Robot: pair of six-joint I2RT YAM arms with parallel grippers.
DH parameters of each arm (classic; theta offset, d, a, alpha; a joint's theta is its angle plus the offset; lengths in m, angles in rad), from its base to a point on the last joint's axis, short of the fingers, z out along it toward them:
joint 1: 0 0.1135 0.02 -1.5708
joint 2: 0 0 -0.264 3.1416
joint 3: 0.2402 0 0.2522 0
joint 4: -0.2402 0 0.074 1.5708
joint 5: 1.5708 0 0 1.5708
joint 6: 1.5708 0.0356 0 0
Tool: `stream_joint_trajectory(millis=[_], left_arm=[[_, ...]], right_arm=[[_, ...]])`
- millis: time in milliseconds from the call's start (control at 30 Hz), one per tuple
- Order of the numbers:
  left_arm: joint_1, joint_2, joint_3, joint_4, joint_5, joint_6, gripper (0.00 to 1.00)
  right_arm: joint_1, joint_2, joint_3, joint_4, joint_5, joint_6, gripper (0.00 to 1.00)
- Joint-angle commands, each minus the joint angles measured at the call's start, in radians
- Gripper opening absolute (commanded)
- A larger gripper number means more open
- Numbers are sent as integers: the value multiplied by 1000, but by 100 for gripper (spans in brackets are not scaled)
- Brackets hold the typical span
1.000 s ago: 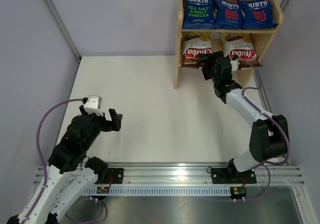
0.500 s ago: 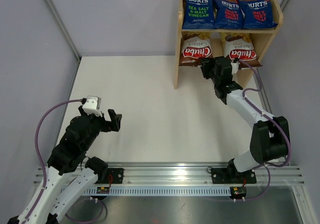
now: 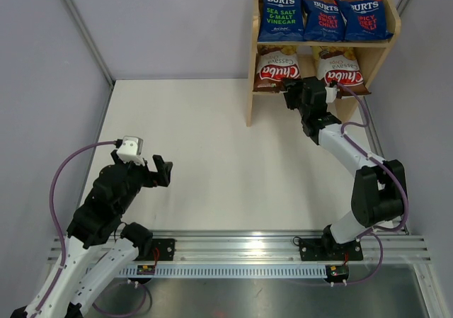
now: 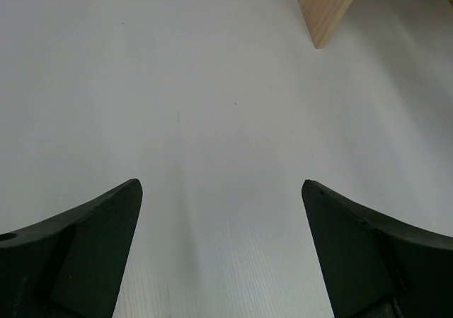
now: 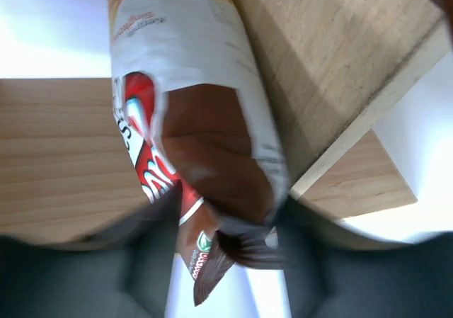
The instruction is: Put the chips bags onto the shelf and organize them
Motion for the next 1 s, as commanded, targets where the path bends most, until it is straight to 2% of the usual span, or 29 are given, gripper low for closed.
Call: stream_joint_trajectory(millis=[0,100,367,667,767,867,900,967], left_arm=[[4,-13,-7,35,-11,1,99],[4,-13,-7,35,-19,-1,99],[25,-14,-4,35,-25,-7,99],[120,8,2,33,-76,-35,99],[186,10,2,38,-67,-39,99],[234,16,5,38,-76,-41,99],[243,19,8,36,-79,-42,99],[260,25,11,38,-76,-41,99]], right_arm=[[5,-5,52,43,26,-35,65],[11,-55,25,31,25,-69,76],[11,-175,-69,24,-1,-77,77],[9,-394,-159,-109,26,-153,85],[9,-463,-153,-159,32,-268,86],[8,-520,-112,-271,-1,-458,88],[8,-539,-107,-296,-23,-571,89],[8,-607,-116,-365,-38,-673,90]])
